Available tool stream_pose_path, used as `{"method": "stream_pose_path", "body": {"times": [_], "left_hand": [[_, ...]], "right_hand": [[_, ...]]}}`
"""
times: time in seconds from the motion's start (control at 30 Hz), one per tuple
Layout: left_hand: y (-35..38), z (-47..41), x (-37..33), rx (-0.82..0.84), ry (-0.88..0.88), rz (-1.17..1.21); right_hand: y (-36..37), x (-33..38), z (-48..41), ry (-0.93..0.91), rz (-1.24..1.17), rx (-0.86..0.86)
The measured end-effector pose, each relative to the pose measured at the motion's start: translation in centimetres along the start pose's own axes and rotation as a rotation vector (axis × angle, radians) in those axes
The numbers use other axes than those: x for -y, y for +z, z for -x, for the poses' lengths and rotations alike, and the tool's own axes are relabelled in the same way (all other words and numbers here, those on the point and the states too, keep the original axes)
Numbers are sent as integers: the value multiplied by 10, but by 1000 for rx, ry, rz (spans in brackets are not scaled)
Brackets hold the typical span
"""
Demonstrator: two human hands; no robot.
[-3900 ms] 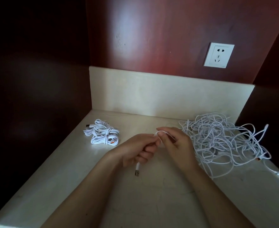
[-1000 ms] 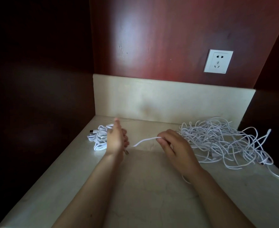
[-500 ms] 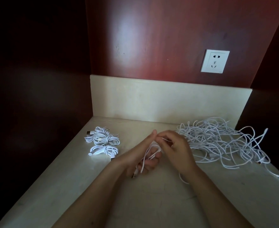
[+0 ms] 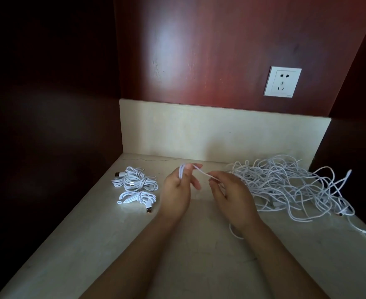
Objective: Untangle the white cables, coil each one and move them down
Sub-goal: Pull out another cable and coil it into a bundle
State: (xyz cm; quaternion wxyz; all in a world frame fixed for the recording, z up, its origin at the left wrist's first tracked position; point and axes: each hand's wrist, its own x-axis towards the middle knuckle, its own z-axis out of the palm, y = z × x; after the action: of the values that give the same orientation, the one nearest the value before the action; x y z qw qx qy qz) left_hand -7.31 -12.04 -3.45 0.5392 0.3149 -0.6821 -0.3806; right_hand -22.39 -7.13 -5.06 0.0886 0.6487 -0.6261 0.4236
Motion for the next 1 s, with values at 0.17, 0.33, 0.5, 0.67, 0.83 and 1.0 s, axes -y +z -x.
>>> {"method": "stream_pose_path", "body": {"times": [0.17, 0.33, 0.5, 0.67, 0.83, 1.0], "left_hand": [[-10, -7, -10, -243, -71, 226], [-21, -19, -7, -233, -198, 493], [-37, -30, -14, -292, -341, 1026], [-38, -33, -3, -301, -457, 893], [-31, -32, 2, -56, -684, 619], [-8, -12, -1, 414, -739, 259]], "right_hand": [[5, 0, 2, 47, 25, 118], [4, 0, -1, 43, 55, 161], [2, -8, 1, 64, 105, 236], [-1, 3, 2, -69, -14, 195], [-8, 21, 1, -168, -170, 63], [-10, 27, 2, -173, -187, 26]]}}
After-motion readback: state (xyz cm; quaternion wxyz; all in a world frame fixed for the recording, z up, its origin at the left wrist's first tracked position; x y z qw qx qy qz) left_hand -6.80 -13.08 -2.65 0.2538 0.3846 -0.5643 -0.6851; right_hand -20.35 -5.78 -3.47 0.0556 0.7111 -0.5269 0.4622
